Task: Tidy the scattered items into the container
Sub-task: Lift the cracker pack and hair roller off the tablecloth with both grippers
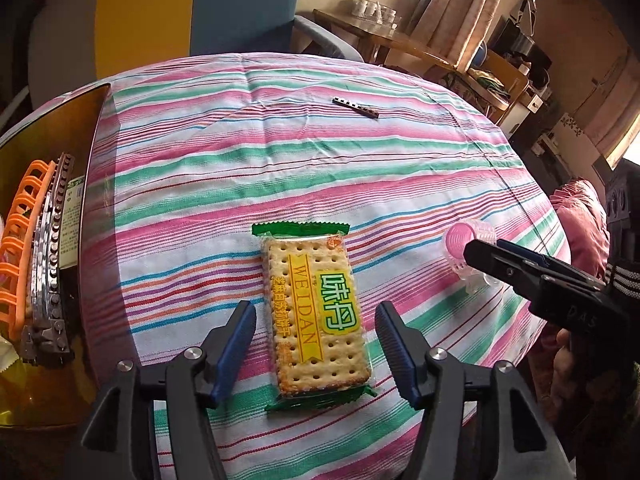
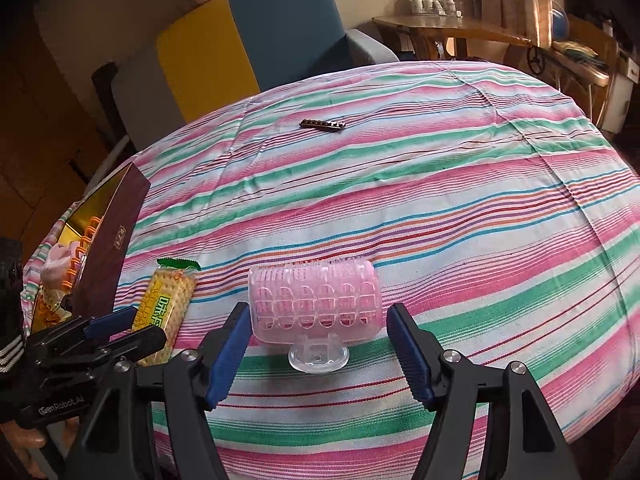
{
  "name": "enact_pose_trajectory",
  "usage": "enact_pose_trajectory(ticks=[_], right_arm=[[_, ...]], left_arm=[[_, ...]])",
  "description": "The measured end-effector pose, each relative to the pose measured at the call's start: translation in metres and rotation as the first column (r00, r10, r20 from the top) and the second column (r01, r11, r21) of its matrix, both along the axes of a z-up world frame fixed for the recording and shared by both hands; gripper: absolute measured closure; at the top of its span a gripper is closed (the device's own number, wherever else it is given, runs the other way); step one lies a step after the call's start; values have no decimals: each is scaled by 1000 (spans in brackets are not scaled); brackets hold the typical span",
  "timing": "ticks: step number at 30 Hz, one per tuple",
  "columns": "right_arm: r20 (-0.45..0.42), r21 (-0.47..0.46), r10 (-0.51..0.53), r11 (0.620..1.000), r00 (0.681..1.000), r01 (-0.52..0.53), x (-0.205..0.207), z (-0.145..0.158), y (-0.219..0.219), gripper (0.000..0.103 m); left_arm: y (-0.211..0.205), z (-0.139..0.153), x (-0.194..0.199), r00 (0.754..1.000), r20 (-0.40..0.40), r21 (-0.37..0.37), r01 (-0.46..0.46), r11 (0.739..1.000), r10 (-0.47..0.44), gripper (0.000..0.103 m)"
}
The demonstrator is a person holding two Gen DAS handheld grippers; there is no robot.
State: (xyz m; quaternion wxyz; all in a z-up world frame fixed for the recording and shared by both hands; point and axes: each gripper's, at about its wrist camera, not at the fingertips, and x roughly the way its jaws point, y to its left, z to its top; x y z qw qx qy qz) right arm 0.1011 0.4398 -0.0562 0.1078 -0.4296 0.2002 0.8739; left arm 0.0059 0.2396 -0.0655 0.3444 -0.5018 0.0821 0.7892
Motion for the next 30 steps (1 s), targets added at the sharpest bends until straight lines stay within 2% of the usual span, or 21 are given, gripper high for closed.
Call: enact_pose_trajectory(ticks=[8,13,17,20,22,24,30], right_arm=[[-15,23,-20,1000,1000,21,-29,15,14,32],[-51,-46,-61,997,997,58,-17,14,22,27],[-45,-76,-76,994,996,72,-1,3,20,27],[-45,-45,-59,997,997,57,5,-3,10,27],[-49,-28,-42,999,998,41,5,-5,4,29],[-48,-31,-12,999,999,10,3,-8,-4,36],[-57,-48,28,998,998,-30,5,-7,-18,36]], left_arm=[[16,-10,-5,999,-47,-67,10,998,-13,39],[14,-12,-8,997,-83,-68,-9,998,4,46],[5,-11,-9,996,-77,-46,-37,998,34,50],[0,-11,-4,996,-83,-45,-35,998,31,50],[-4,-11,-1,997,-73,-33,-33,999,31,50],[-8,-10,0,998,-59,-14,-25,1000,24,50],[-11,-7,2,1000,-8,43,-5,999,5,39]])
